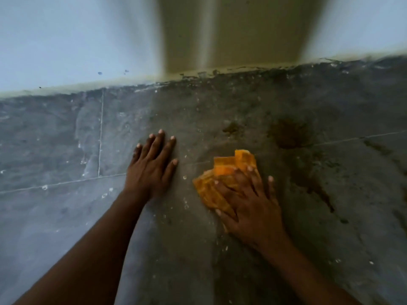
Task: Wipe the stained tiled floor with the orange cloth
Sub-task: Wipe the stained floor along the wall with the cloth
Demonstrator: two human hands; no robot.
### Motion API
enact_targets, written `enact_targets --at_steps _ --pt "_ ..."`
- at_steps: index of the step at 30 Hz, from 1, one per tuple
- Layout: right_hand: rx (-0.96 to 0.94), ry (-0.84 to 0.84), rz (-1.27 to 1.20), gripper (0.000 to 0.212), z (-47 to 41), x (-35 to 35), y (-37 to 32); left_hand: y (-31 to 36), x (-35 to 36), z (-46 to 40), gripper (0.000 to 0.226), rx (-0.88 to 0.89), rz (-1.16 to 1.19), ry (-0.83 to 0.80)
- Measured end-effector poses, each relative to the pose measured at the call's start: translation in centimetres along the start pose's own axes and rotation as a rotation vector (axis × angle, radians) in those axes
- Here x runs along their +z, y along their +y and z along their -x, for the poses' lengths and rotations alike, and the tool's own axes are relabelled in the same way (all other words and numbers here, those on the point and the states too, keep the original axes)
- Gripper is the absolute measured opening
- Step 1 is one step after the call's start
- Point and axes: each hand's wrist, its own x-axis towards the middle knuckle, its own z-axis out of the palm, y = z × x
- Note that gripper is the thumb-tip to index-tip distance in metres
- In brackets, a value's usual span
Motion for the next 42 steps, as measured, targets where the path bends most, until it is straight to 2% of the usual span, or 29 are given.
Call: enact_targets --at_steps 1,3,4,5,6,8,10,12,13,15,17,18,21,23,25,26,27,29,30,31,34,36,37,39,41,42 --pt "0.080 -0.017 0.026 0.070 -0.3 -0.3 1.8 0.1 -0.2 -0.7 0.069 0.006 -0.002 0.013" --pt "0.372 -0.013 -0.035 0.076 -4.5 -0.7 3.8 0.5 -0.1 -1.4 0.067 0.005 0.009 0.061" --pt "0.489 0.011 -0.100 0.078 -7.8 -0.4 3.3 0.6 0.2 -1.4 0.066 0.000 0.016 0.083" --pt "0.527 0.026 -0.143 0.077 -11.2 -0.2 2.0 0.6 0.6 -1.5 0.065 -0.010 0.026 0.096" --pt "0.498 0.033 -0.164 0.075 -13.8 -0.3 0.0 0.6 0.9 -1.5 0.066 -0.027 0.030 0.105" --pt "0.295 0.043 -0.184 0.066 -15.6 -0.5 -3.9 0.4 0.8 -1.4 0.069 -0.079 0.037 0.135" --pt "0.126 0.016 -0.153 0.060 -13.1 -0.9 -5.3 0.3 0.5 -1.5 0.072 -0.131 0.050 0.146" --pt "0.072 -0.022 -0.056 0.059 -9.0 -1.2 -3.4 0.6 0.3 -1.3 0.072 -0.139 0.058 0.125" --pt "0.110 -0.030 -0.032 0.060 -8.5 -1.2 -1.9 0.6 0.4 -1.2 0.072 -0.141 0.065 0.115" --pt "0.319 0.008 -0.061 0.061 -11.7 -0.9 0.4 0.5 0.5 -1.3 0.071 -0.161 0.072 0.109" --pt "0.496 0.066 -0.165 0.061 -17.8 -0.4 -0.7 0.5 0.6 -1.4 0.071 -0.155 0.072 0.116" --pt "0.499 0.049 -0.192 0.061 -20.8 -0.3 -2.5 0.4 0.7 -1.4 0.071 -0.148 0.069 0.121" --pt "0.238 0.009 -0.187 0.061 -23.5 -0.4 -7.0 0.1 0.3 -1.6 0.072 -0.168 0.088 0.124" --pt "0.037 -0.002 -0.122 0.060 -20.4 -1.1 -5.6 0.2 0.0 -1.4 0.073 -0.172 0.118 0.117" --pt "-0.014 -0.042 -0.039 0.061 -17.6 -1.5 -1.5 0.2 -0.2 -1.2 0.074 -0.183 0.123 0.105" --pt "0.064 -0.055 -0.032 0.062 -17.7 -1.6 0.8 0.2 -0.2 -1.2 0.074 -0.184 0.124 0.101" --pt "0.222 -0.055 -0.073 0.064 -19.1 -1.6 2.2 0.3 -0.1 -1.2 0.074 -0.181 0.125 0.103" --pt "0.612 -0.052 -0.189 0.069 -23.9 -1.3 1.6 0.2 0.1 -1.3 0.074 -0.180 0.131 0.109" --pt "0.722 -0.027 -0.218 0.070 -26.2 -0.8 -0.2 0.2 0.1 -1.4 0.073 -0.176 0.133 0.110" --pt "0.706 -0.028 -0.240 0.069 -28.2 -0.8 -2.6 0.2 0.0 -1.5 0.073 -0.177 0.132 0.111" --pt "0.223 -0.016 -0.187 0.063 -28.3 -0.9 -7.1 0.3 -0.2 -1.4 0.075 -0.168 0.110 0.108" --pt "-0.081 -0.016 -0.126 0.060 -24.0 -1.5 -5.8 0.6 -0.8 -1.2 0.075 -0.192 0.108 0.121" --pt "-0.139 -0.021 -0.101 0.060 -21.6 -1.4 -3.9 0.9 -0.9 -1.5 0.074 -0.212 0.136 0.127" --pt "-0.038 -0.055 -0.048 0.059 -19.1 -2.1 0.9 1.8 -1.4 -3.9 0.074 -0.201 0.237 0.136" --pt "0.272 -0.111 -0.086 0.062 -21.1 -2.4 5.4 4.4 -1.2 -7.5 0.074 -0.136 0.312 0.123" --pt "0.443 -0.175 -0.192 0.064 -23.4 -2.8 6.1 5.9 -0.9 -8.8 0.074 -0.135 0.325 0.124"
